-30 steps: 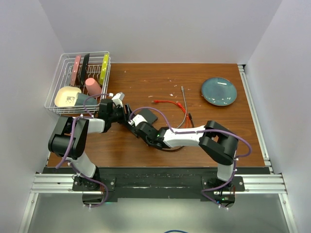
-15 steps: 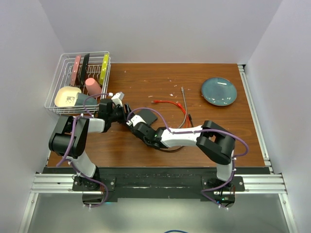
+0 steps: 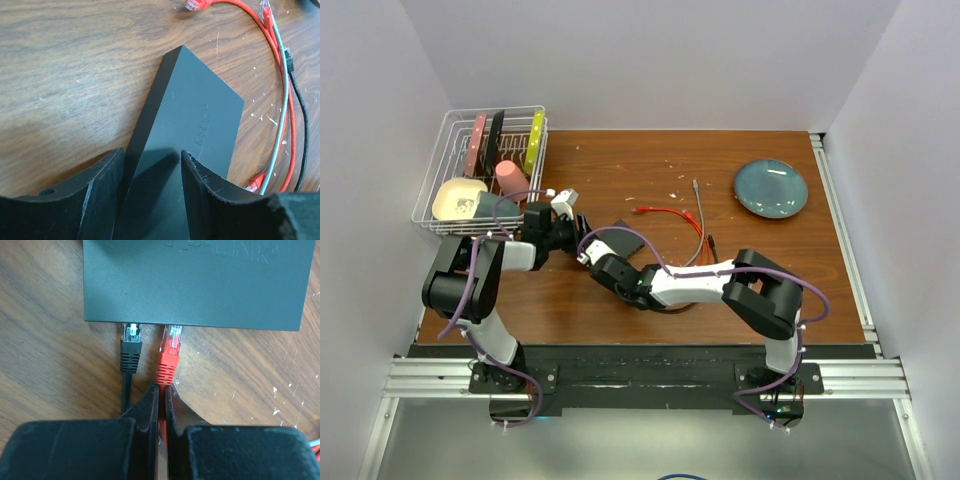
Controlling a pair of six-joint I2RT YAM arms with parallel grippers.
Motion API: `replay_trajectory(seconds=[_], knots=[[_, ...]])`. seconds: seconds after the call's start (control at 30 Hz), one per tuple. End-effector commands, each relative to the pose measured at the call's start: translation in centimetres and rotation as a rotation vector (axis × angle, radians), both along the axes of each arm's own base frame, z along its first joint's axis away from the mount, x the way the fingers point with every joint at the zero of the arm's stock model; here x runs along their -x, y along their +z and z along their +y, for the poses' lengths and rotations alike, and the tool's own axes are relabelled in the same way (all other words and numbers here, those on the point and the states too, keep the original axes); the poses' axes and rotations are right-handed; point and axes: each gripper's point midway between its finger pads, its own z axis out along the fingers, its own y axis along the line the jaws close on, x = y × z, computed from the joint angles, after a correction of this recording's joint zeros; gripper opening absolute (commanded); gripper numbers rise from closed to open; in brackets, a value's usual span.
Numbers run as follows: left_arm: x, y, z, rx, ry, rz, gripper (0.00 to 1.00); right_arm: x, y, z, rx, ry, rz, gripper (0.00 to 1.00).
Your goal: Insert the plug into the switch port
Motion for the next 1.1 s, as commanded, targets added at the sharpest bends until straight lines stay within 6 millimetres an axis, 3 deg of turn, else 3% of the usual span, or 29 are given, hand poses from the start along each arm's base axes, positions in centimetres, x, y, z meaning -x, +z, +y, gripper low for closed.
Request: replay_trajectory(seconds=[0.0,0.17,0.5,0.83,1.07], knots=[[1.7,-0.2,-1.5,0.038,-0.112,0.042,0.53,-1.3,2.6,1.8,-0.092,0.048,-0.089,0.00],[1.9,-0.1,-1.8,0.052,-0.132,0.044,0.53,-1.4,3.8,2.0,-0.105,0.081,-0.113,0.00],[2.2,-0.3,-2.1,0.062,-0.152,0.056,0.52,-2.7,4.2,1.8,-0.079,0.030,-0.167,0.00],[2.5,-0.5,-2.4,0.062,-0.165,0.068,0.49,-2.5,2.4,3.4,-0.144,-0.034,-0.099,0.00],[3.1,-0.6,-3.0,0.066,-0.185,0.080,0.43,-2.5,2.9,4.5,-0.190,-0.028,-0.085,0.00]])
